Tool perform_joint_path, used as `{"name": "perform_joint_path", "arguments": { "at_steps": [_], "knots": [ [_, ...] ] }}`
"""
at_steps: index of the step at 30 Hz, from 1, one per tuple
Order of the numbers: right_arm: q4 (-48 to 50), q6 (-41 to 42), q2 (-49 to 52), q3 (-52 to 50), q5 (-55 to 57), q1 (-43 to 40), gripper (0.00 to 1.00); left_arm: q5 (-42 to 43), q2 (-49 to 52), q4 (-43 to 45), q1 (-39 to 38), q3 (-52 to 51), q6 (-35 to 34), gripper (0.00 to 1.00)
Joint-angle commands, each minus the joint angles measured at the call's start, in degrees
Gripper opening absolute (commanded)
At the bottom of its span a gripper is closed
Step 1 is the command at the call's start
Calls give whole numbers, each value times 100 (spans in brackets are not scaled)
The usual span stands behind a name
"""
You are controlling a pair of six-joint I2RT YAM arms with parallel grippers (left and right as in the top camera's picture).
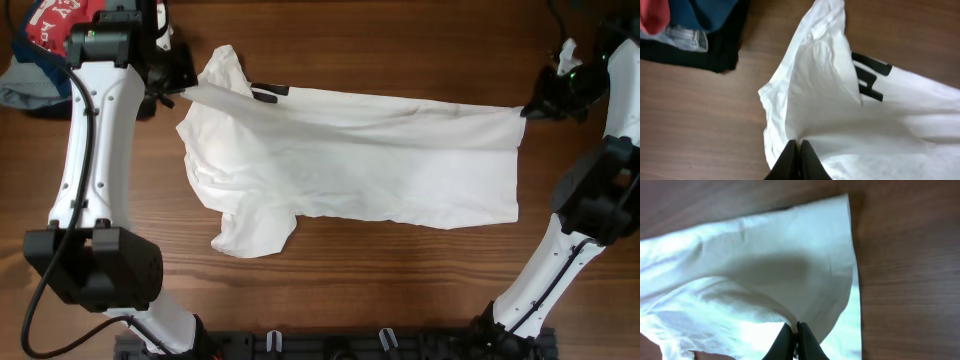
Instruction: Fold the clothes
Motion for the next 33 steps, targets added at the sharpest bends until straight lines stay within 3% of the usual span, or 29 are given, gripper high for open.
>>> {"name": "perform_joint_path", "arguments": {
  "at_steps": [1,8,11,13,16,22,25,29,33],
  "knots": [
    [13,-57,-164,-219,24,0,4,-96,251,-190,42,70,28,4],
    [-28,-57,-164,-295,22,2,5,-96,636,-540,42,70,28,4],
    [-96,-68,-164,-295,22,2,17,-96,723,-632,42,70,28,6],
    [-164,-170,-164,-295,17,2,17,-98,730,-664,42,70,31,11],
    [-229,-210,-164,-295,20,2,21,-96,730,-693,42,70,31,26],
    [-70,-210,-164,-295,15,11,26,-94,730,-595,42,70,31,73],
    [295,-433,-164,-295,-26,149,30,291,743,120,42,70,389,82],
    [756,-651,-164,-295,44,527,38,645,879,1318,35,70,990,83],
    [1147,-428,-164,-295,304,800,38,787,1510,2184,13,70,1639,85]
  ]
}}
